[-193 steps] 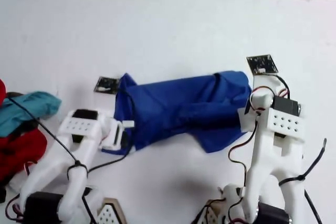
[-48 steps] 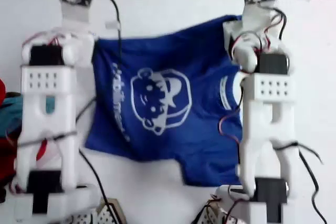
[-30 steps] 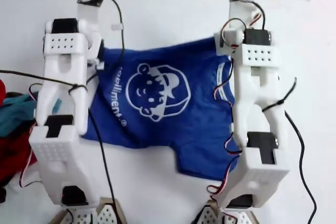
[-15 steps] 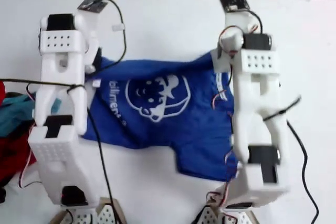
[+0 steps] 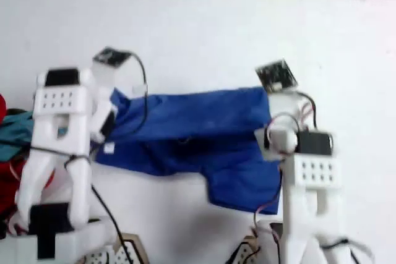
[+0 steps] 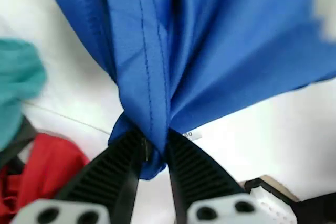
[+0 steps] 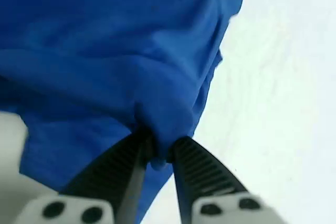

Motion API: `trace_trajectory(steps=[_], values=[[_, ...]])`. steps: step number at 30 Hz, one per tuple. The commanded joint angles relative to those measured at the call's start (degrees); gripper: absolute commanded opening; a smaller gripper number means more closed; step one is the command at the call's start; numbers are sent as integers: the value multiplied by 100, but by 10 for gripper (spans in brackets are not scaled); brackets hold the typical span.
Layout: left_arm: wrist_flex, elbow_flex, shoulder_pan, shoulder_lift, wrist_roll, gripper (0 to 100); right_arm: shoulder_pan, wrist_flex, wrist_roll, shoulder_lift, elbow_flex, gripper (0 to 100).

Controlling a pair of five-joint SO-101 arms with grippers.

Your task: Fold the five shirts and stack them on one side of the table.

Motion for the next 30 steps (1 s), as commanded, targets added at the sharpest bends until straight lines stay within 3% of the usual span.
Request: trace_trajectory(steps=[1,10,15,20,23,30], values=[[-334,769,-35,-580,-123,25,66,321,325,-664,343,18],[-1257,1974,-62,-598,-114,25,66,303,844,-1121,1292,18],[-1222,2018,-62,-624,-123,30,66,312,1459,-1112,1600,19],[-1090,1982,-70,-633,-123,182,66,673,1802,-1156,1618,152],[-826,1657,-185,-633,-123,254,57,716,1811,-1156,1574,190],[360,-409,-756,-615,-123,259,57,1622,1767,-1165,-132,190]])
